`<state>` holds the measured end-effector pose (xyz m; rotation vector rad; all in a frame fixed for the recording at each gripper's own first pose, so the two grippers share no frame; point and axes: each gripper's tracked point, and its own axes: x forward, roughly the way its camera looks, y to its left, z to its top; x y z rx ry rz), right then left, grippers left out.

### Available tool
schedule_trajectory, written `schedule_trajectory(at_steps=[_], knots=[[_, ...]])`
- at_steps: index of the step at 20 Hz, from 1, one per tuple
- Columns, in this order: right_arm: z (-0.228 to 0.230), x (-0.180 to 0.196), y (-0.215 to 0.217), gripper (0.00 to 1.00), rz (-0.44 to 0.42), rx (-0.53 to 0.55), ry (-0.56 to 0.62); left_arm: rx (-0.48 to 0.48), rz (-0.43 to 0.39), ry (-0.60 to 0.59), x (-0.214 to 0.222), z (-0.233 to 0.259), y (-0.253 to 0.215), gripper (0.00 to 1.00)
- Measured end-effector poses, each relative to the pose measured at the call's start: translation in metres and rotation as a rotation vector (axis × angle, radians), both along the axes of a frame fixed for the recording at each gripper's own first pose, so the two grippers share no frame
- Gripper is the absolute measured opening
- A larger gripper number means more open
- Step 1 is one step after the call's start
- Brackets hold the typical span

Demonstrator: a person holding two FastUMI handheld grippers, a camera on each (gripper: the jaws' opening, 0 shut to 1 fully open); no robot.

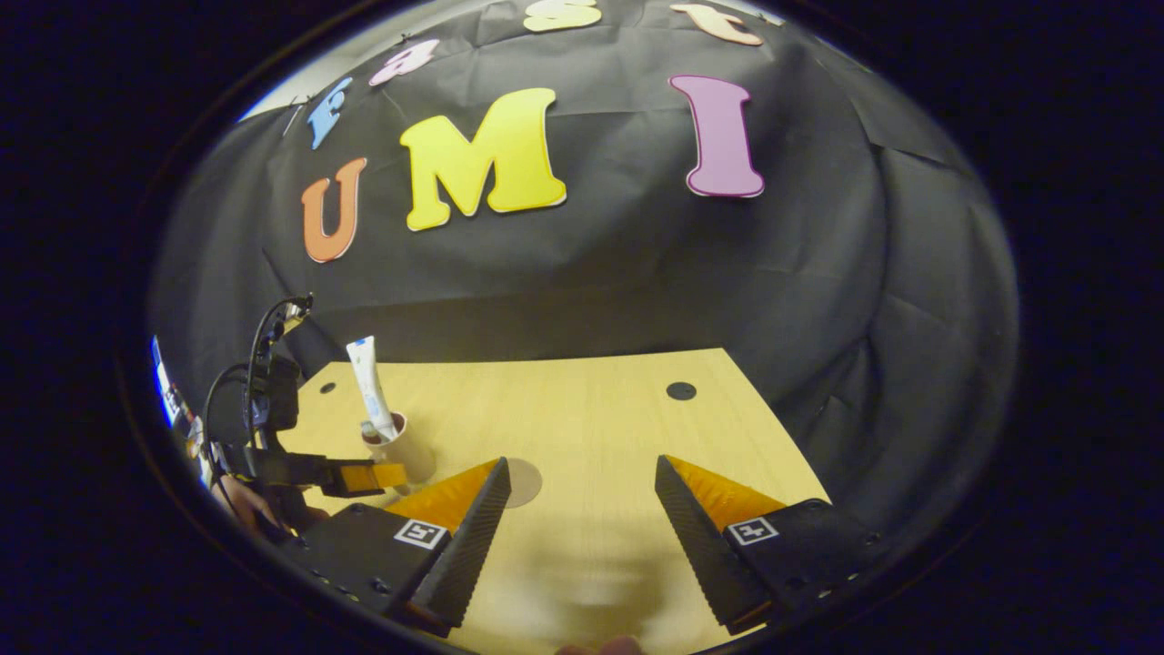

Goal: Put the toothbrush and toothpaste on the desktop into the cup, then pick up the cup and place it on the coaster on the desktop.

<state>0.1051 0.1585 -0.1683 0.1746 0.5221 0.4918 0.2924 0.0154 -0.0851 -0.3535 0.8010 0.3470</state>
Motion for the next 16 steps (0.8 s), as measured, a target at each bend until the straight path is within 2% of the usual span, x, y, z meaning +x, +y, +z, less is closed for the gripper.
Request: schedule_trajectory(at_steps=[8,11,12,13,16], knots=[[-0.014,-0.024,0.004,0.96,0.02,-0.016,0.089,-0.006,-0.009,0.071,0.01,-0.017,0.011,0.95],[-0.021,-0.04,0.007,0.96,0.013,-0.002,0.163,-0.023,-0.043,0.127,0.011,-0.021,0.009,0.92],[-0.024,-0.047,0.007,0.96,0.009,0.0,0.186,-0.022,-0.055,0.139,0.013,-0.019,0.008,1.0],[-0.026,-0.052,0.007,0.96,0.009,0.001,0.204,-0.016,-0.062,0.148,0.014,-0.017,0.008,0.9],[-0.026,-0.059,0.014,0.96,0.02,0.001,0.23,-0.02,-0.068,0.17,0.017,-0.02,0.014,0.9]])
